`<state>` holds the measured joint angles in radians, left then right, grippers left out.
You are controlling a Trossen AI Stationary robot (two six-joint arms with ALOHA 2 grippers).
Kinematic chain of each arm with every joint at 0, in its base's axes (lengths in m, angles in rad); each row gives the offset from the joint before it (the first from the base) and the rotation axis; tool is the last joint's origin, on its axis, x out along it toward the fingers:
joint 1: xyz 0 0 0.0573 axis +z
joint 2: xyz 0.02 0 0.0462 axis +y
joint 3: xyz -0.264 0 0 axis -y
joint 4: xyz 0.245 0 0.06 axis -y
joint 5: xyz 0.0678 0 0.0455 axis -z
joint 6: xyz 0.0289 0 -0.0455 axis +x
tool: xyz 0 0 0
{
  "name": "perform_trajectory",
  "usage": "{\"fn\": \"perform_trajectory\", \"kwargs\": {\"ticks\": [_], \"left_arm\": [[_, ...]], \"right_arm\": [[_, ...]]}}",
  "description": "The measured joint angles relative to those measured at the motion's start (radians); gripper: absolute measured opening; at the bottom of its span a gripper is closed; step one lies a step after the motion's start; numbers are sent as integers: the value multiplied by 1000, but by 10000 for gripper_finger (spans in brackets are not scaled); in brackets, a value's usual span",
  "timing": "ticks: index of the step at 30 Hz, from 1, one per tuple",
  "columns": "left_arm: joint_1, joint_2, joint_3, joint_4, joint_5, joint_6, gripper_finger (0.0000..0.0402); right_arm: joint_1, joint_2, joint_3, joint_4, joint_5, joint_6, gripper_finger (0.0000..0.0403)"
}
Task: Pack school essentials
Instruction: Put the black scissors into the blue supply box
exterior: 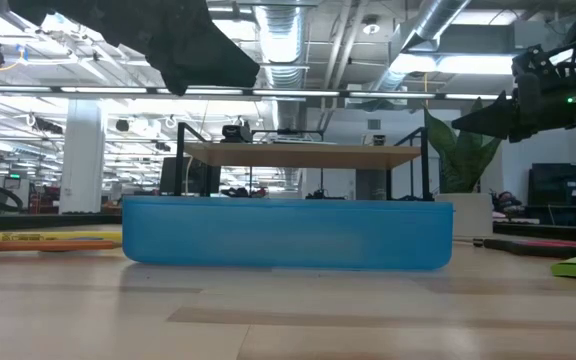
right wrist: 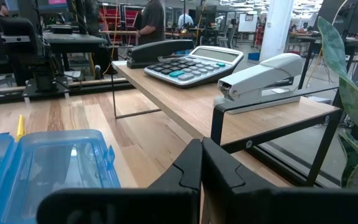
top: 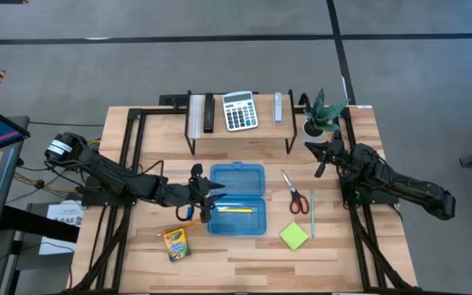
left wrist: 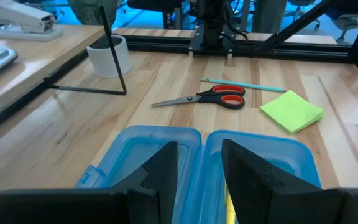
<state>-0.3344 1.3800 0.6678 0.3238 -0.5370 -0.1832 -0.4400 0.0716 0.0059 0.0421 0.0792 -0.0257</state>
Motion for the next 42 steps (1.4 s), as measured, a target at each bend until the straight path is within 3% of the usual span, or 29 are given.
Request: {"fn": "perform_trajectory", "kwargs": {"ticks": [30,42], "left_arm": [[0,0,29,51,0,14,112],[0,0,29,156,62,71,112]], "right_arm": [[0,0,0,0,0,0,28],[0,0,0,0,0,0,27]]}}
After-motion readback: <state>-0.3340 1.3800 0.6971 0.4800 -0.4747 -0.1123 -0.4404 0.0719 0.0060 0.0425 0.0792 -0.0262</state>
